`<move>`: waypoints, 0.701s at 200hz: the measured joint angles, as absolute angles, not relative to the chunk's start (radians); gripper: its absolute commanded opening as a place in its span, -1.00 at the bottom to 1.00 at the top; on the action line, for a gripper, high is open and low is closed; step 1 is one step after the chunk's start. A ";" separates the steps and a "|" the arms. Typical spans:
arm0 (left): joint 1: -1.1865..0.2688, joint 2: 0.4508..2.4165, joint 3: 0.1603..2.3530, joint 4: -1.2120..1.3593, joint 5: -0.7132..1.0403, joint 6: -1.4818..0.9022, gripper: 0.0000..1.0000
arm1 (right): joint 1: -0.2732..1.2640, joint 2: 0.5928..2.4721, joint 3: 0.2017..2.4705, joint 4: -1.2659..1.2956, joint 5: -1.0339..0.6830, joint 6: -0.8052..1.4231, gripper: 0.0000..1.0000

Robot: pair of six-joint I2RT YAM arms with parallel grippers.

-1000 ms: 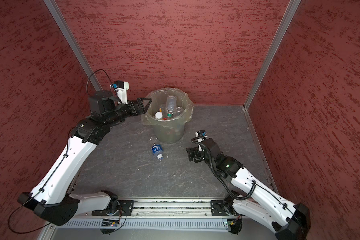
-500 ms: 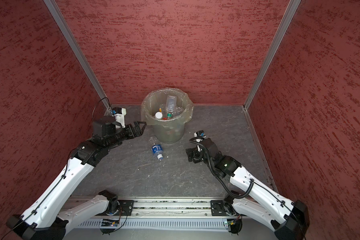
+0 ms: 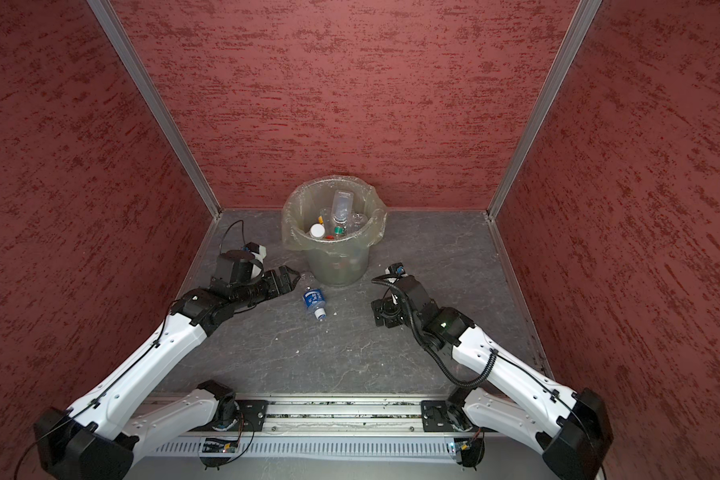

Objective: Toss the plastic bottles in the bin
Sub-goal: 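Move the left gripper back down toward the blue-labeled bottle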

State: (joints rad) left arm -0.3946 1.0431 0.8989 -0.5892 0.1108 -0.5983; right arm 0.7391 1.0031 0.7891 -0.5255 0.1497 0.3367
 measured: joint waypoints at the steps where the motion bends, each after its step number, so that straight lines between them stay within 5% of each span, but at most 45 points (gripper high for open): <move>1: -0.395 1.045 0.899 -0.590 0.112 -0.600 0.99 | 0.739 1.003 0.789 -0.525 0.150 0.336 0.91; 140: -0.368 1.362 0.918 -0.612 0.202 -0.721 0.99 | 0.739 1.002 0.789 -0.529 0.160 0.336 0.89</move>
State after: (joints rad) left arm -0.3683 1.3621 0.9180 -0.6125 0.2020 -0.7212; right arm 0.7391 1.0023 0.7891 -0.5285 0.1604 0.3363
